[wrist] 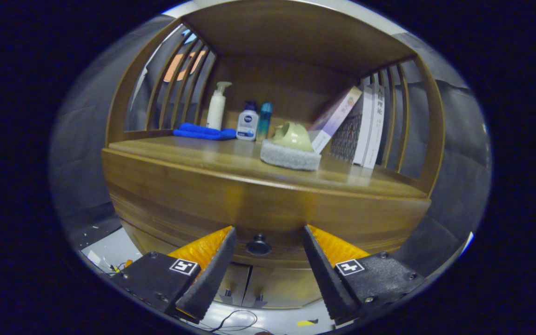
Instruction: Pull open the drawer, take out the items inside it, and place them on the countertop above the cabinet.
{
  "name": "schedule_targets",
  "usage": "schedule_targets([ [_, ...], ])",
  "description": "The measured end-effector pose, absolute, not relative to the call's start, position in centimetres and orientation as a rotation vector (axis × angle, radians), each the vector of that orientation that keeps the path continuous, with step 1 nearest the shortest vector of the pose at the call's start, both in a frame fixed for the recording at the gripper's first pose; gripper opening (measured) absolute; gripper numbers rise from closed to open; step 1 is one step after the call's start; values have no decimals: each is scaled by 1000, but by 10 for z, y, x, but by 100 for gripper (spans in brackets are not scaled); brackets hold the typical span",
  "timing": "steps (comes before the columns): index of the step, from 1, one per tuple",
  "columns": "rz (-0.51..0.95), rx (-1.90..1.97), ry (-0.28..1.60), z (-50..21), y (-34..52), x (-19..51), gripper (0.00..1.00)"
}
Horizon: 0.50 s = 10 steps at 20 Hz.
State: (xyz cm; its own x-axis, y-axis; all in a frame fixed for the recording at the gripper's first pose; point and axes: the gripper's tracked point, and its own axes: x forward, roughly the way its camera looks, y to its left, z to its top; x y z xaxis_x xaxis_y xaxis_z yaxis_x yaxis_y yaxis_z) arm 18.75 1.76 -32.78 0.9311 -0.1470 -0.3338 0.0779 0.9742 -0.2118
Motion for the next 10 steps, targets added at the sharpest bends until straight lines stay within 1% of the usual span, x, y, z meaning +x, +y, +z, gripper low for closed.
schedule_targets([
  [3,-82,-210,284,-293,24,179,93],
  [7,-27,-163,244,-257,33,155,93],
  [10,-11,-128,187,-211,30,139,93],
])
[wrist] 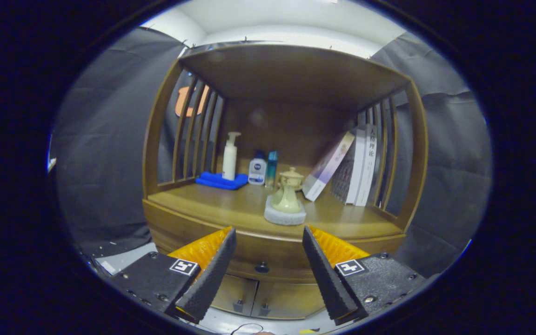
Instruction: Pull open the drawer, take out the items inside it, and place them on the countertop above the cabinet.
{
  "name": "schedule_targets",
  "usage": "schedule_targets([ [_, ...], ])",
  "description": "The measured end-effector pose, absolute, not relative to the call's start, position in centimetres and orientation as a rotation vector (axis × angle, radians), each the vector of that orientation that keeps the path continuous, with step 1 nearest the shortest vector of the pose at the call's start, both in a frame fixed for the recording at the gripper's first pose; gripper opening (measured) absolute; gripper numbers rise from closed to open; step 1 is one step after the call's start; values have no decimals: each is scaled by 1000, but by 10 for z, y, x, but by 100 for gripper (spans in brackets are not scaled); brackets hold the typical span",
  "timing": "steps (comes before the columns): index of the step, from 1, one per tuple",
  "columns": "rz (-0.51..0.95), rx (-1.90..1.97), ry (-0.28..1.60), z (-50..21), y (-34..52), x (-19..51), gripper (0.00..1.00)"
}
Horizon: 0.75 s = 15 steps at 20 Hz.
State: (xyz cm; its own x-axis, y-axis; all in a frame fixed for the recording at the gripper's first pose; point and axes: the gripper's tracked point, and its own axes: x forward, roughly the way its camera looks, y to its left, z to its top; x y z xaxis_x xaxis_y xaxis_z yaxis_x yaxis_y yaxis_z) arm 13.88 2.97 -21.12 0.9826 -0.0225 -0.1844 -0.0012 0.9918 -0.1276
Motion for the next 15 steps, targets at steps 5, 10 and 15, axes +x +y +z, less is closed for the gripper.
schedule_targets([
  [5,-1,-67,54,-120,17,114,93],
  [10,-7,-97,-31,-55,6,92,93],
  [15,20,-105,-100,2,1,65,93],
])
